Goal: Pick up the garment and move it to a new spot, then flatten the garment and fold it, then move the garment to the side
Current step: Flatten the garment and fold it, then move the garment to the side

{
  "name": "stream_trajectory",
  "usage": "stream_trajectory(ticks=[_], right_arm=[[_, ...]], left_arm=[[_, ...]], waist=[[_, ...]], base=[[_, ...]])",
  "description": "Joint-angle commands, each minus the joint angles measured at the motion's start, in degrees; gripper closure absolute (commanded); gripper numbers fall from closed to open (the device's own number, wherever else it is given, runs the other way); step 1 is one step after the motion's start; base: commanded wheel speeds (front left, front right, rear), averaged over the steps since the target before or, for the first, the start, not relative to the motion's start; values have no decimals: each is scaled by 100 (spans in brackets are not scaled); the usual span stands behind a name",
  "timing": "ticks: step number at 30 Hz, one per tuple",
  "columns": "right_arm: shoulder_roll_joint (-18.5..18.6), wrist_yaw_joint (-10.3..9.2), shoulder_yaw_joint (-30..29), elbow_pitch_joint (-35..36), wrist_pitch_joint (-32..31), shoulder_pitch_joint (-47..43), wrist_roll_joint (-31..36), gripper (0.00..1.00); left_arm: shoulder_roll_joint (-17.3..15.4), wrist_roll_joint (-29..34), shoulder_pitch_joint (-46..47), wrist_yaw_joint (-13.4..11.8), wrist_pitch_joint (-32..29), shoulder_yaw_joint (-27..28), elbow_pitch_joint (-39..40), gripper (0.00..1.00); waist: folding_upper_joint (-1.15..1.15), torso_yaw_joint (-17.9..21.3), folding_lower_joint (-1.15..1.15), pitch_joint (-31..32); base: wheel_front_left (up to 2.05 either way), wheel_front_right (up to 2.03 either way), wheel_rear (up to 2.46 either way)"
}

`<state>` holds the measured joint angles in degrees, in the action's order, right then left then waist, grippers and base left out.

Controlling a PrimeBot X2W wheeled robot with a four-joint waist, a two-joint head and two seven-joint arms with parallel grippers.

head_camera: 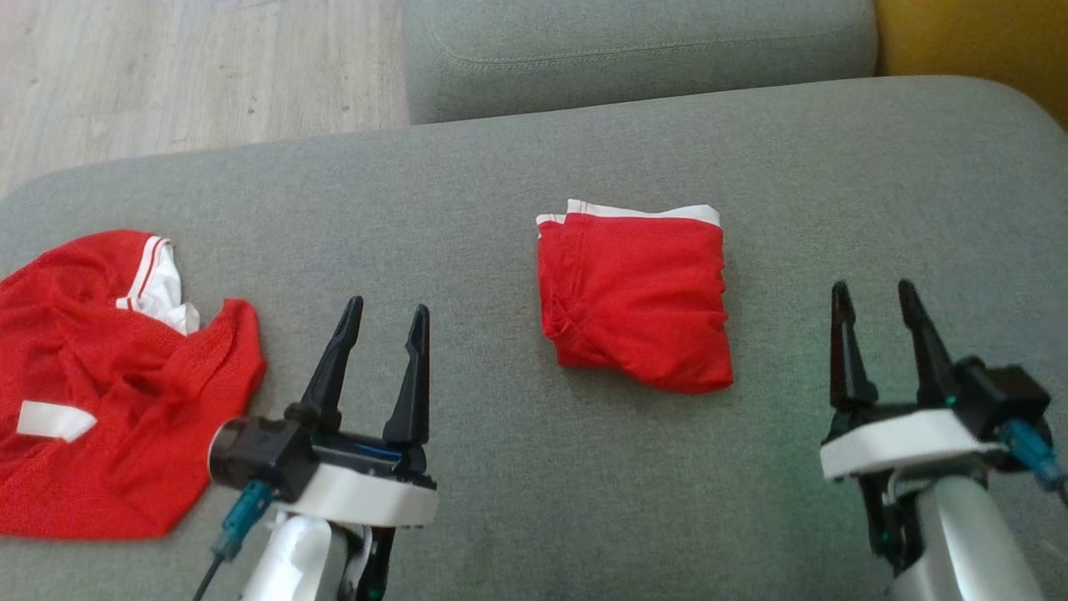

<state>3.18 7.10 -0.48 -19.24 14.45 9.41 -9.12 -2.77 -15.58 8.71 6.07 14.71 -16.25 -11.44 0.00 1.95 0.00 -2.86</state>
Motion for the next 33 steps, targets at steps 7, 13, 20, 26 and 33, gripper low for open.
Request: stream_trajectory(ticks=[7, 13, 20, 26, 33], right_arm=[[-29, 39, 235, 261, 54, -47, -196, 0], [-29, 39, 175, 250, 54, 96, -158, 0], [-30, 39, 170, -266, 40, 510, -68, 0], [-30, 39, 149, -1145, -188, 1060, -204, 0], [-30, 39, 175, -2133, -371, 1500, -426, 0]], left_arm=[[-10, 61, -84, 62, 29, 207, 193, 0], [-10, 65, 1, 79, 29, 156, 258, 0], [-10, 35, 145, 93, 29, 32, 305, 0], [-10, -23, 277, 96, 29, -98, 282, 0], [-10, -83, 356, 73, 29, -181, 252, 0]], waist=[[0, 36, 0, -15], [0, -53, 0, -124], [0, -313, 0, -391], [0, -618, 0, -600], [0, -899, 0, -693]], base=[[0, 0, 0], [0, 0, 0], [0, 0, 0], [0, 0, 0], [0, 0, 0]])
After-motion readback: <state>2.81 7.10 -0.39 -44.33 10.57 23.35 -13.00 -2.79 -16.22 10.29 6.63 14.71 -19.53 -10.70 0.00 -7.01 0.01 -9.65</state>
